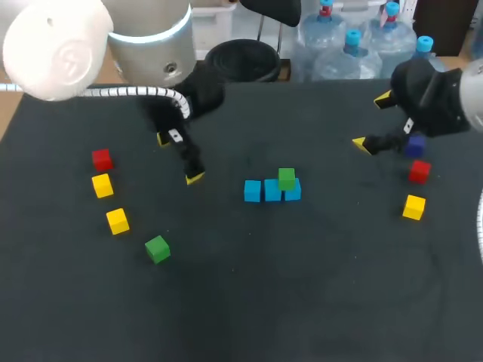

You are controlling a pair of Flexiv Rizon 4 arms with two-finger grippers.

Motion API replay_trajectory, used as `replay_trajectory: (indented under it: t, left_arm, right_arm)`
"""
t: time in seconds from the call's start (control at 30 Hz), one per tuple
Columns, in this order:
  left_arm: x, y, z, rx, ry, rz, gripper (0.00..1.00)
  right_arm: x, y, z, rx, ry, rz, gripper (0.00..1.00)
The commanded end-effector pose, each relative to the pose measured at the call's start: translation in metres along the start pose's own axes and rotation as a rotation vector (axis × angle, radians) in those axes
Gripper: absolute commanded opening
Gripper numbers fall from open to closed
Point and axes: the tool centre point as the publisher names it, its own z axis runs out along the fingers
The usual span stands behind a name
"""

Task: Place the blue cubes, place green cubes on the blue cubes, place the yellow cubes on the green cubes, then place the red cubes on the yellow cubes, and place purple cube on the red cubes.

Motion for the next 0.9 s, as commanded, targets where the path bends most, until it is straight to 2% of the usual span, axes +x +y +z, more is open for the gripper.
replay_trajectory:
  t: [0.03,0.17,0.3,0.43,0.53,0.67,0.9]
  left_arm:
    - [0.024,-0.017,0.007,-0.015,0.011,-0.030,1.00]
    - [0.042,-0.039,0.019,-0.028,0.058,-0.029,1.00]
    - [0.057,-0.048,0.034,-0.052,0.067,-0.067,1.00]
    - [0.075,-0.046,0.051,-0.067,0.081,-0.136,1.00]
    - [0.087,-0.046,0.067,-0.040,0.073,-0.168,1.00]
    - [0.095,-0.047,0.081,0.019,0.035,-0.142,1.00]
    - [0.095,-0.043,0.097,0.090,-0.006,-0.070,1.00]
  right_arm:
    - [0.000,0.004,0.000,0.861,0.002,0.000,1.00]
    - [0.000,0.004,0.000,0.861,0.002,0.000,1.00]
    - [0.000,0.004,0.000,0.861,0.002,0.000,1.00]
    - [0.000,0.004,0.000,0.861,0.002,0.000,1.00]
    - [0.000,0.004,0.000,0.861,0.002,0.000,1.00]
    - [0.000,0.004,0.000,0.861,0.002,0.000,1.00]
    - [0.000,0.004,0.000,0.861,0.002,0.000,1.00]
